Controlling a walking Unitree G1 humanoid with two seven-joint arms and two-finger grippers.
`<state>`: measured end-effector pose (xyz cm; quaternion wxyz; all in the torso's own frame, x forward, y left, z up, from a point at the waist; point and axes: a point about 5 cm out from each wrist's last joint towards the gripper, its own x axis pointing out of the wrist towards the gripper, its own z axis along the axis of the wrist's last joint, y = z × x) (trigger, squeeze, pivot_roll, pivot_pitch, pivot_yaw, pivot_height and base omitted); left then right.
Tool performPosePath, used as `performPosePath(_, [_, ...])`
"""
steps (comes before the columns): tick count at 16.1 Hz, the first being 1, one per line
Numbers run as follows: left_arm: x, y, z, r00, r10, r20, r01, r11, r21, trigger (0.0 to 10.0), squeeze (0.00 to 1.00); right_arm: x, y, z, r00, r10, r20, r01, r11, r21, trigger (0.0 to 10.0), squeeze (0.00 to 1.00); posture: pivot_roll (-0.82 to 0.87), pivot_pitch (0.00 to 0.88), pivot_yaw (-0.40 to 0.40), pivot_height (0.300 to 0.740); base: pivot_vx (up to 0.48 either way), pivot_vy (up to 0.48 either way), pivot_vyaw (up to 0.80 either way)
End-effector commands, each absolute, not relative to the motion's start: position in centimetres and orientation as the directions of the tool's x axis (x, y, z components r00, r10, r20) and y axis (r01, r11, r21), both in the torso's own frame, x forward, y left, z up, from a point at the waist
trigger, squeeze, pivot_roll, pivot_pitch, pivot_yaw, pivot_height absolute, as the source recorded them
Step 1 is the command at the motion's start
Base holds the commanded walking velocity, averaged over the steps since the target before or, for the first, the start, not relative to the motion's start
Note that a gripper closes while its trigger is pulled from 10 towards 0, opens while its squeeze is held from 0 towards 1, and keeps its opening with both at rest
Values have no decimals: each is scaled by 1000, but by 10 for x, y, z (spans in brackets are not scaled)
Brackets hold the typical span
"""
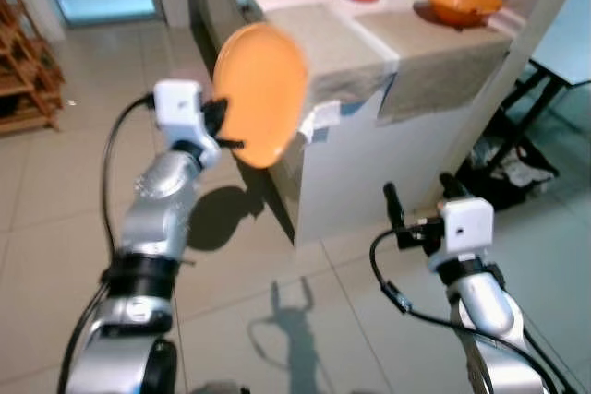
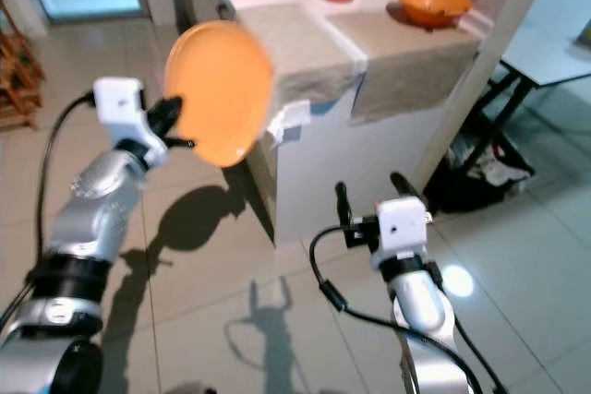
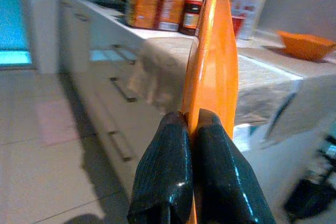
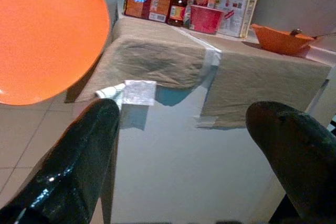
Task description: Setting the table
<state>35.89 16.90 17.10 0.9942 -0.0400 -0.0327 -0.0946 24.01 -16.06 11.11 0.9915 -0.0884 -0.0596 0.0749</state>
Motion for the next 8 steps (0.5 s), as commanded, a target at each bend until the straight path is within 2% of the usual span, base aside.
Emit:
performPosePath(1, [360, 152, 182, 965, -235, 119, 243, 969, -56, 0, 0, 239, -168, 108, 987, 139, 82, -121, 974, -193, 10000, 0, -81, 0, 9, 740, 0, -480, 500])
performPosePath(8, [358, 141, 178, 964, -249, 93, 252, 968, -19, 0, 0, 239, -168, 105, 989, 134, 64, -119, 972, -204, 10000, 0, -84, 0, 13, 740, 0, -471, 484])
